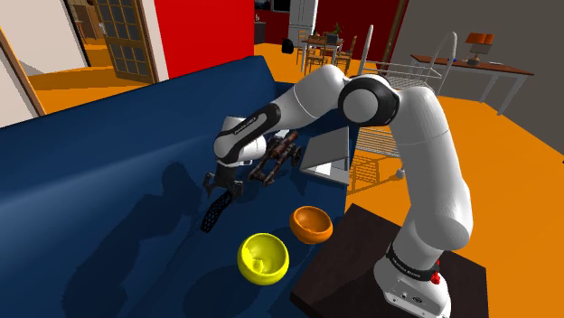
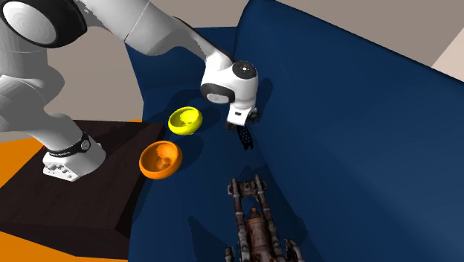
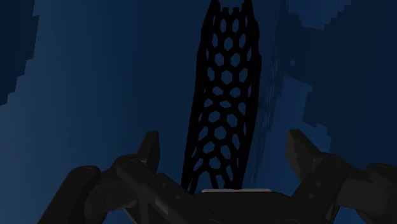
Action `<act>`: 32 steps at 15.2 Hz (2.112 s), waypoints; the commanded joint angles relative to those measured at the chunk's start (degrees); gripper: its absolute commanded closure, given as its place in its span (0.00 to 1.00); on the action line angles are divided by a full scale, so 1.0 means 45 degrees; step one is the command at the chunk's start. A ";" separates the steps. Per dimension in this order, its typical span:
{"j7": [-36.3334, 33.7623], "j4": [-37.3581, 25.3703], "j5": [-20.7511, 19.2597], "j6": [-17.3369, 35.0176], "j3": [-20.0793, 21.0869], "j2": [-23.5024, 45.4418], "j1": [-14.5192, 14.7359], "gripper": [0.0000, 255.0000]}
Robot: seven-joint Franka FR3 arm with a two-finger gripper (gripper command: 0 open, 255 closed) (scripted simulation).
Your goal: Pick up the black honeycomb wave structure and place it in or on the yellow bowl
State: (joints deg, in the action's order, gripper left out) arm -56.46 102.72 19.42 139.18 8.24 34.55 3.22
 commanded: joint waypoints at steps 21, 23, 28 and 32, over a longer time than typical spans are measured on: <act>-0.0031 -0.0071 0.0025 0.0304 0.0033 0.0342 0.0107 1.00; -0.0112 -0.0041 -0.0004 0.0090 0.0017 0.0089 0.0109 1.00; -0.0318 -0.0022 -0.0081 -0.0469 -0.0022 -0.0509 0.0111 1.00; -0.0485 -0.0062 -0.0146 -0.0940 -0.0051 -0.0956 0.0110 1.00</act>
State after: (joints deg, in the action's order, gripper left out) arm -58.37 102.50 18.85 135.58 8.04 30.86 3.68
